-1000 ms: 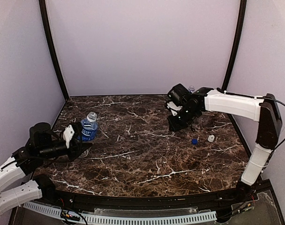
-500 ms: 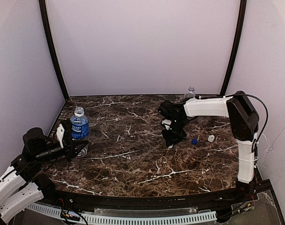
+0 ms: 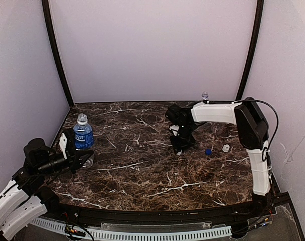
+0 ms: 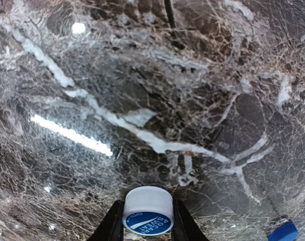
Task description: Unscrew the bottle caps
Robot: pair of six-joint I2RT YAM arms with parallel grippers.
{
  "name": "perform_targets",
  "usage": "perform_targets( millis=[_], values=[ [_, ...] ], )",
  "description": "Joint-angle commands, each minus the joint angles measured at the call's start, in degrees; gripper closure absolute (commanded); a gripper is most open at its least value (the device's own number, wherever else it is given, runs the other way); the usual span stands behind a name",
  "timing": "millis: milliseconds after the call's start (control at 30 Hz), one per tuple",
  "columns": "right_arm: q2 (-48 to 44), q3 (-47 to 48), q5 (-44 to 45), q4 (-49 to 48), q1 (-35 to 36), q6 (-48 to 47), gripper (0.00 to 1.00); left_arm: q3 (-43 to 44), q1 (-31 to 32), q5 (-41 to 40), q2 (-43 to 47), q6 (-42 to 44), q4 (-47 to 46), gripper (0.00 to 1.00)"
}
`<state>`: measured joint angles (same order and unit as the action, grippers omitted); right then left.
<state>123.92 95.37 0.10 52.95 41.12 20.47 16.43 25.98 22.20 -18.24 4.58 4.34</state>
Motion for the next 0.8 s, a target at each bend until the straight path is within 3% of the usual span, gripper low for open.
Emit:
perform_targets(
  millis=[0, 133, 333, 433, 567, 667, 767],
  values=[
    [1.52, 2.59, 0.80, 2.86, -0.28, -1.25, 0.48, -1.15, -0.61, 1.25, 0.89, -1.32, -1.64, 0.72],
    [-1.38, 5.68, 2.45, 3.56, 0.99, -2.90, 0.20, -1.70, -0.71, 1.60, 1.34, -1.79, -2.46, 0.72],
    [-8.27, 15.90, 11.12, -0.34, 9.24, -12.31, 0.14, -2.71, -1.11, 5.19, 2.53, -2.98, -4.11, 0.71],
    [-14.12, 15.74, 6.94, -13.81, 16.19, -22.81, 0.16, -2.94, -1.46, 7.08, 2.90, -3.58, -4.88, 0.71],
    [-20.32, 5.62, -10.99, -42.61, 23.86, -30.85, 0.13, -3.08, -2.37, 9.17, 3.15, -4.18, -5.97, 0.70],
    [-19.28, 2.46, -21.51, -61.10, 26.04, -27.61, 0.12, -3.20, -2.73, 11.78, 3.29, -4.31, -6.21, 0.70],
    [-14.10, 9.02, -25.30, -65.45, 26.23, -21.08, 0.14, -3.28, -2.93, 12.95, 3.36, -4.26, -6.34, 0.70]
  ],
)
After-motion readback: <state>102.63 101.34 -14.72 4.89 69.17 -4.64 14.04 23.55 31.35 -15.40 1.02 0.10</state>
